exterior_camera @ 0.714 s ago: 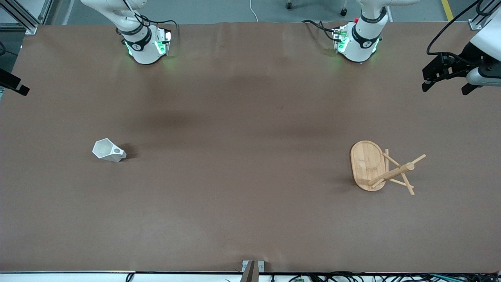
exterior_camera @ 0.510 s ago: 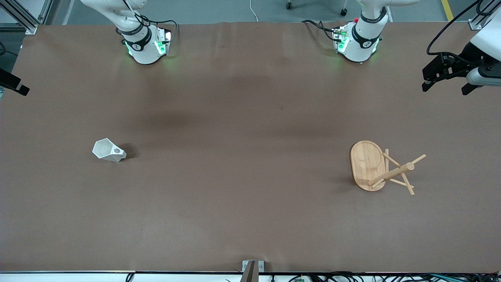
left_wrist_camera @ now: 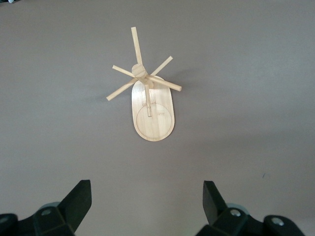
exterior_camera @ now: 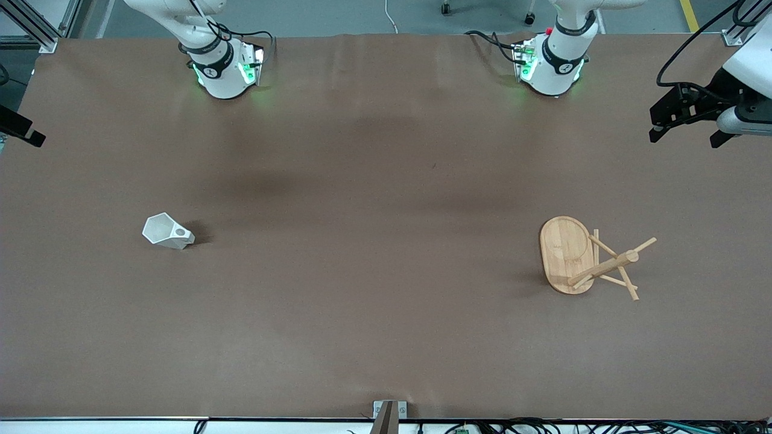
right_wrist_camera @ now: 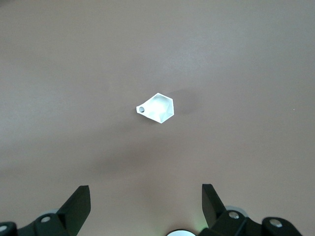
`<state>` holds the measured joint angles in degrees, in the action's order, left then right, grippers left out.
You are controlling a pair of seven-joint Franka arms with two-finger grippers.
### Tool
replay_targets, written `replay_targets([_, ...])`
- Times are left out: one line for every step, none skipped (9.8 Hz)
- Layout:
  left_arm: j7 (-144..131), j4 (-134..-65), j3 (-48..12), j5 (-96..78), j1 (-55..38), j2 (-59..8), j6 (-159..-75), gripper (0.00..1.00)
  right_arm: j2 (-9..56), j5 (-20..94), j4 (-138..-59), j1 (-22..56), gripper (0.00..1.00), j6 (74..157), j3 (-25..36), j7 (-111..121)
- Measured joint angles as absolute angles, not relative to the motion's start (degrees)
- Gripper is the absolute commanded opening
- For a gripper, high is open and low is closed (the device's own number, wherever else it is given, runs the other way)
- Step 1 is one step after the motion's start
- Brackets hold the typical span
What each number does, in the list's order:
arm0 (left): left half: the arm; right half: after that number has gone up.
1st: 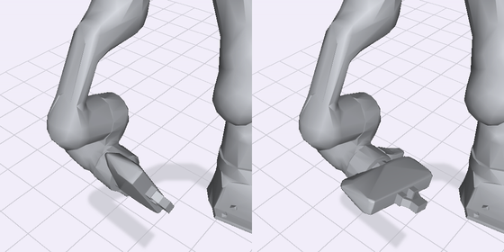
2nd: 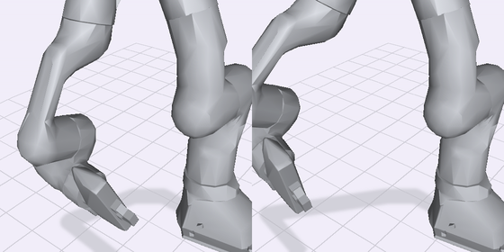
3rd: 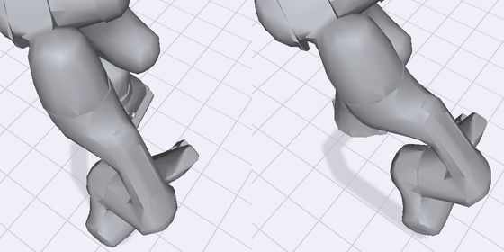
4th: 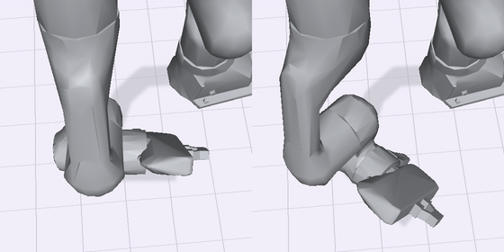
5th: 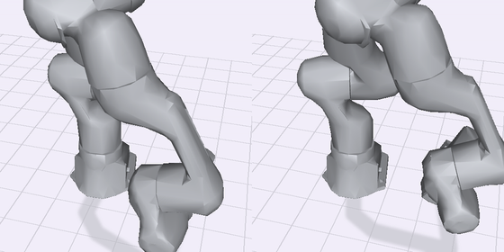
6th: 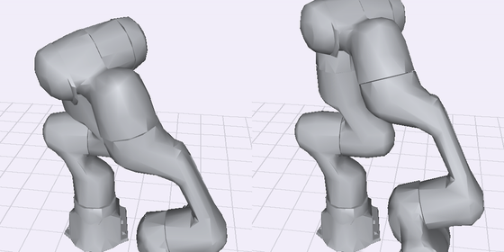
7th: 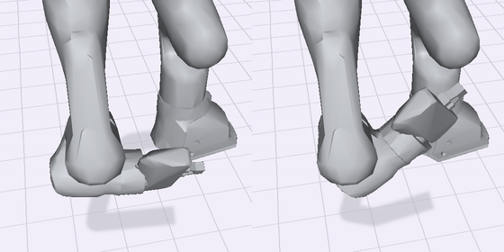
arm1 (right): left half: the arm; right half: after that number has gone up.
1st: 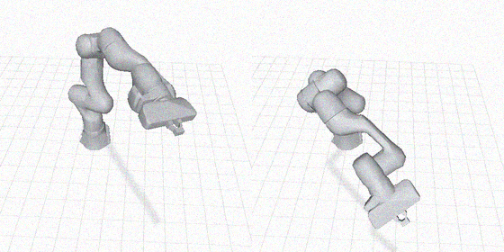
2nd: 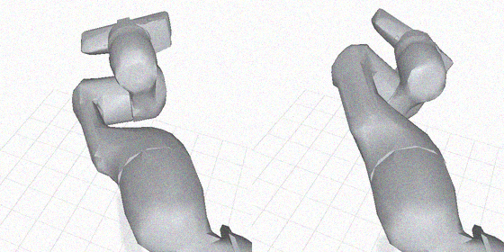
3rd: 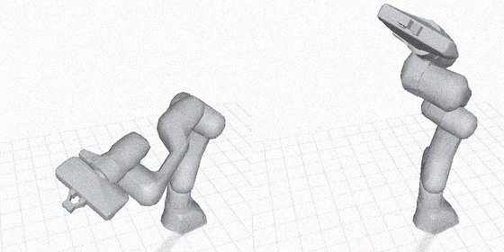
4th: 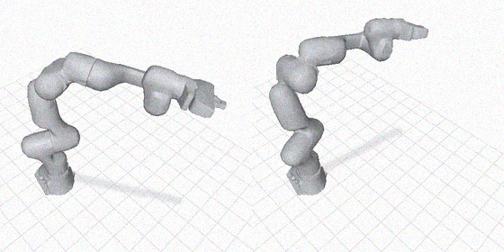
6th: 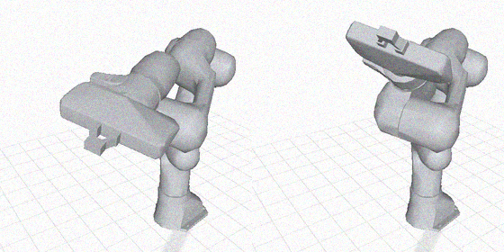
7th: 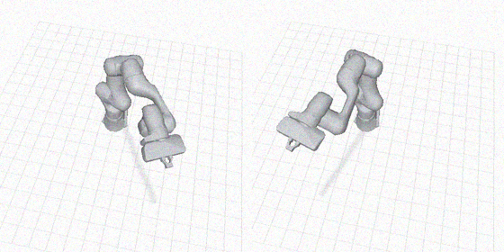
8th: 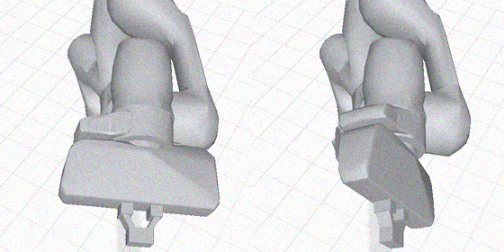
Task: Hang cup on rack
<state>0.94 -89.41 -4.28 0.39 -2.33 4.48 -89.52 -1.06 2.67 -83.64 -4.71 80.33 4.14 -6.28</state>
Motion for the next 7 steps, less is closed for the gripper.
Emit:
replay_targets([0.94,-89.41,-4.27,0.39,-2.31,4.48,-89.52,1.0,-1.06,2.67,-83.64,-4.71,1.0,80.29,4.14,-6.26])
replay_targets([0.94,-89.38,-4.23,0.39,-2.3,4.48,-89.52,1.0,-1.02,2.62,-83.7,-4.73,1.0,80.17,4.17,-6.26])
replay_targets([0.94,-89.28,-4.22,0.39,-2.3,4.48,-89.52,1.0,-0.8,2.59,-83.99,-4.8,1.0,80.12,4.28,-6.26])
replay_targets([0.93,-88.89,-4.23,0.39,-2.3,4.46,-89.53,1.0,-0.28,2.57,-84.96,-4.87,1.0,80.84,4.36,-6.26])
replay_targets([0.93,-88.22,-4.24,0.39,-2.3,4.47,-89.53,1.0,0.55,2.53,-87.03,-4.97,1.0,83.15,4.41,-6.26])
replay_targets([0.93,-87.8,-4.28,0.39,-2.31,4.46,-89.53,1.0,1.6,2.48,-90.28,-5.18,1.0,87.09,4.49,-6.26])
replay_targets([0.93,-87.7,-4.33,0.39,-2.33,4.43,-89.53,1.0,2.74,2.41,-94.13,-5.34,1.0,91.81,4.59,-6.06])
